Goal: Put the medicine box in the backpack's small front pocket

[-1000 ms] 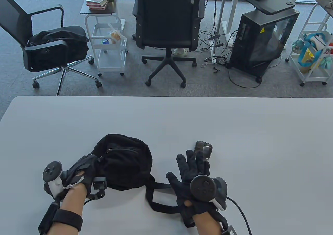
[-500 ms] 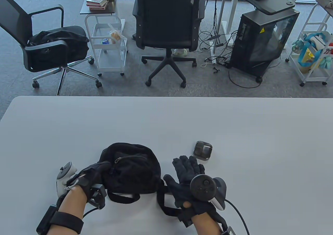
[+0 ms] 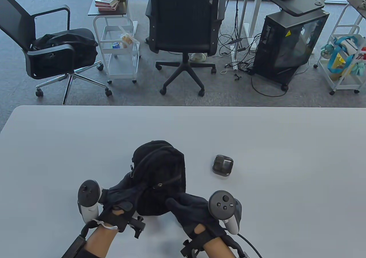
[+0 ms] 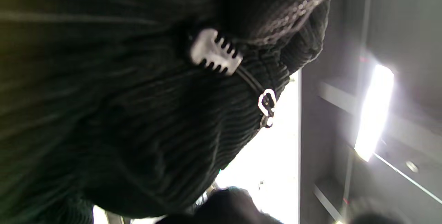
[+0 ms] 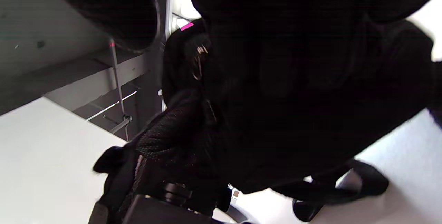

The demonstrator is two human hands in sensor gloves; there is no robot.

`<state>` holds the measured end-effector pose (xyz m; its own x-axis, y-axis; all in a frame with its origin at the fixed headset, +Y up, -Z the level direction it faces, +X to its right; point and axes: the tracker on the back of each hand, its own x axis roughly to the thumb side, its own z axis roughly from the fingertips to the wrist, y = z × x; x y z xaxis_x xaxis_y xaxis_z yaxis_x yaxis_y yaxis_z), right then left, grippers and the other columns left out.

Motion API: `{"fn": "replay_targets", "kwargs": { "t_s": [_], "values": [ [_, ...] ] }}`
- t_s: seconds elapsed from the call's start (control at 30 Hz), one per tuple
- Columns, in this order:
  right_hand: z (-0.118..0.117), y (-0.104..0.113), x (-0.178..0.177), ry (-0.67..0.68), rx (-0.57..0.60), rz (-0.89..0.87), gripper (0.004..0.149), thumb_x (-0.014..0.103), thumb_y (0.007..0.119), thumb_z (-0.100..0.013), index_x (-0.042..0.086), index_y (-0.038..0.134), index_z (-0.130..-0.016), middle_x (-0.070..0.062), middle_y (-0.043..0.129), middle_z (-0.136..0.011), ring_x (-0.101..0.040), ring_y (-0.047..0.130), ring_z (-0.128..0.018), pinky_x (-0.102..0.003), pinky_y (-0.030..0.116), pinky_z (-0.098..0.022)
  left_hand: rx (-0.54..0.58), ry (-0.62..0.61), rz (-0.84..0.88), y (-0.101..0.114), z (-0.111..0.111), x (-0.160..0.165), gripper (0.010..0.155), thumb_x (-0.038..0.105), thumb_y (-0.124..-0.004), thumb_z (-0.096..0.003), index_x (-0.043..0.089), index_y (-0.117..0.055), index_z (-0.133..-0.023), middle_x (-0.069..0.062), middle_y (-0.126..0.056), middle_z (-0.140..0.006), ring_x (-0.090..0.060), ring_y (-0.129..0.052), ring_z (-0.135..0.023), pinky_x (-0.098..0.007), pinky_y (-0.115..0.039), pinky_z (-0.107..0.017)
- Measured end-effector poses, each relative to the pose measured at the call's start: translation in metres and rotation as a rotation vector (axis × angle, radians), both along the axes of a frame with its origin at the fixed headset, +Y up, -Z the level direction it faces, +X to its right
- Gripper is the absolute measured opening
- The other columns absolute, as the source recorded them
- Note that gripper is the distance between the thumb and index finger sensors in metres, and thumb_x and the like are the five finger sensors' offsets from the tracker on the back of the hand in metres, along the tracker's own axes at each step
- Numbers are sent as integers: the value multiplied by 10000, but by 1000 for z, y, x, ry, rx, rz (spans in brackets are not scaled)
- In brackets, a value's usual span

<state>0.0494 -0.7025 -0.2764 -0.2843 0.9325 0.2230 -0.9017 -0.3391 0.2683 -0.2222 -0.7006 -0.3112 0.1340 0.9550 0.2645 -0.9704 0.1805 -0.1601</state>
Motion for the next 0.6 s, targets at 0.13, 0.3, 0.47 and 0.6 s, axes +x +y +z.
{"fn": "replay_targets", "kwargs": {
  "t_s": [0.13,0.3,0.47,0.6],
  "values": [
    [-3,-7,0,-60,-49,-39,818,679,737,-527,-65,839,-851,-289,920,-794,-515,925,-666,-697,657,-501,80,-94,-32,8,9,20,450,325,-866,-493,225,-821,-929,-85,-954,-877,-446,-851,-870,-738,-571,-605],
    [-4,-4,1,-90,12,9,565,459,828,-525,-41,879,-781,-246,962,-742,-478,966,-624,-692,671,-502,63,-162,-56,9,10,27,459,323,-852,-497,201,-802,-937,-79,-943,-884,-444,-845,-875,-744,-569,-605],
    [1,10,-5,-84,240,107,446,379,828,-522,-1,919,-737,-188,1009,-691,-420,1018,-578,-670,714,-500,-4,-170,-12,5,8,23,494,323,-824,-514,151,-745,-971,-116,-915,-895,-484,-792,-880,-780,-411,-606],
    [14,23,-14,-111,432,139,454,390,809,-524,2,925,-729,-180,1019,-682,-415,1025,-576,-666,730,-492,-64,-220,-28,3,8,21,667,474,-825,-536,108,-619,-1054,-163,-844,-954,-570,-560,-965,-776,-209,-579]
  ]
}}
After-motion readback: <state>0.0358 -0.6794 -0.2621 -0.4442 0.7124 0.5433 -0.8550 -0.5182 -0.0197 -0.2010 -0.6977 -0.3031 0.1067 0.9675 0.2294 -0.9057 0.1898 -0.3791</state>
